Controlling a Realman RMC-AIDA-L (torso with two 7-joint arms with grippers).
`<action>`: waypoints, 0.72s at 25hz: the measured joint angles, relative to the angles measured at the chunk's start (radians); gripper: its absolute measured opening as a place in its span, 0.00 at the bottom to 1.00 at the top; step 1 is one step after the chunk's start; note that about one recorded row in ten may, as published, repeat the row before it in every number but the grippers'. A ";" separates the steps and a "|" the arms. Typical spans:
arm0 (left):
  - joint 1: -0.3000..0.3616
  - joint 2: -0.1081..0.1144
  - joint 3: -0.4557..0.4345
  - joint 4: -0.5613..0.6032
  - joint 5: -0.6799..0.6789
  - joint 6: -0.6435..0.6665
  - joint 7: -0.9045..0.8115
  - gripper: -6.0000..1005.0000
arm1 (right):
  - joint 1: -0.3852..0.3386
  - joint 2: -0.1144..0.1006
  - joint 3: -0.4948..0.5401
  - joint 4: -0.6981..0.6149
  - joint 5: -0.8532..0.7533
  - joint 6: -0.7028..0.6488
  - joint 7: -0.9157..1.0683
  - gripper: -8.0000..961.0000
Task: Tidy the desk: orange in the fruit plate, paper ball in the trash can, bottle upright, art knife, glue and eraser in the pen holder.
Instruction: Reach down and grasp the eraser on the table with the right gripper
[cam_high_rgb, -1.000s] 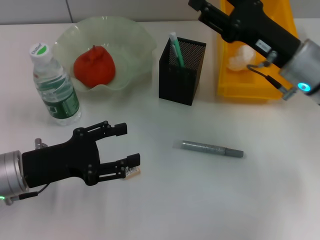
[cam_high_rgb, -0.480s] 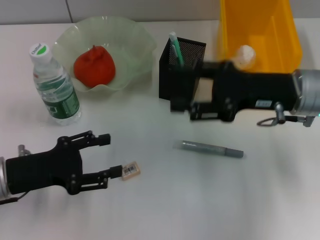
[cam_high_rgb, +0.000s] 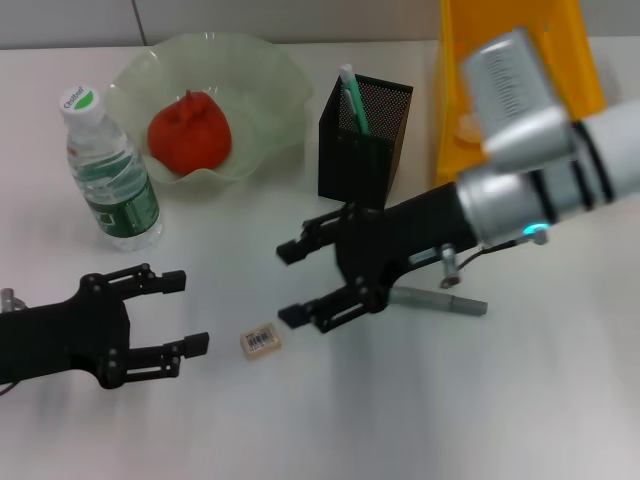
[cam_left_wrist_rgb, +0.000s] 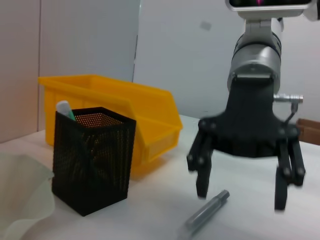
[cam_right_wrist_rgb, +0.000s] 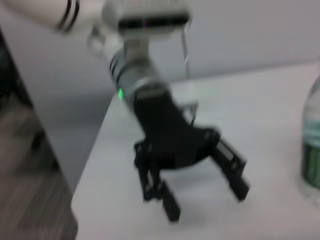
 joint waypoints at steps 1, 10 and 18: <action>0.000 0.001 0.000 0.000 0.000 -0.001 0.000 0.81 | 0.000 0.000 0.000 0.000 0.000 0.000 0.000 0.77; -0.005 0.002 0.000 0.001 0.000 -0.002 -0.005 0.81 | 0.038 0.003 -0.282 -0.004 0.130 0.144 -0.004 0.77; -0.010 -0.003 -0.002 0.011 0.000 -0.002 -0.011 0.81 | 0.040 0.003 -0.546 -0.056 0.234 0.276 -0.001 0.75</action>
